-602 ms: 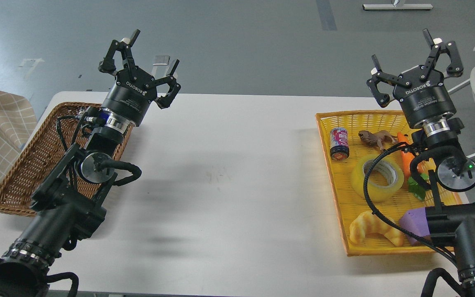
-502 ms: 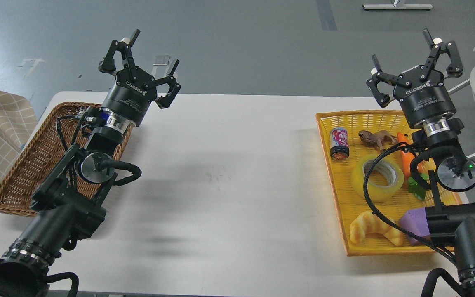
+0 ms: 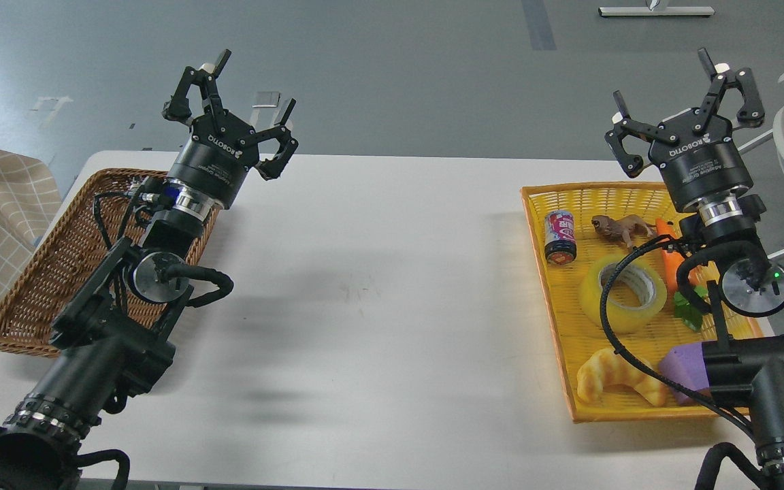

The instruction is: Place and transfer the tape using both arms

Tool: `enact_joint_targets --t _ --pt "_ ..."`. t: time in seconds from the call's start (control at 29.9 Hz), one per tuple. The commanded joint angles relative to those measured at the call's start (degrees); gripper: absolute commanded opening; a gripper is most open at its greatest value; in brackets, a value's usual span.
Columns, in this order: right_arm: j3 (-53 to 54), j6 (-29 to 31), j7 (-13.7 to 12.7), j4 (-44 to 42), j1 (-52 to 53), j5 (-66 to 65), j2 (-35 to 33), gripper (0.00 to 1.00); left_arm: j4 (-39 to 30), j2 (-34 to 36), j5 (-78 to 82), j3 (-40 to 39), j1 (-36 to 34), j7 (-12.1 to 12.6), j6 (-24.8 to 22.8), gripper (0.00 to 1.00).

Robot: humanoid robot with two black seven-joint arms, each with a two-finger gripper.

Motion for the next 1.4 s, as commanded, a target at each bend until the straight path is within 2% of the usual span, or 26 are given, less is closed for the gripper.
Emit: enact_joint_targets --t 0.0,1.37 --pt "0.08 0.0 0.0 0.0 0.0 0.04 0.0 1.0 0.0 0.0 -0.04 0.0 0.0 0.0 0.0 0.98" --pt "0.0 0.0 0.0 0.17 0.0 0.04 0.0 1.0 0.0 0.61 0.05 0.09 -0.09 0.7 0.0 0.98"
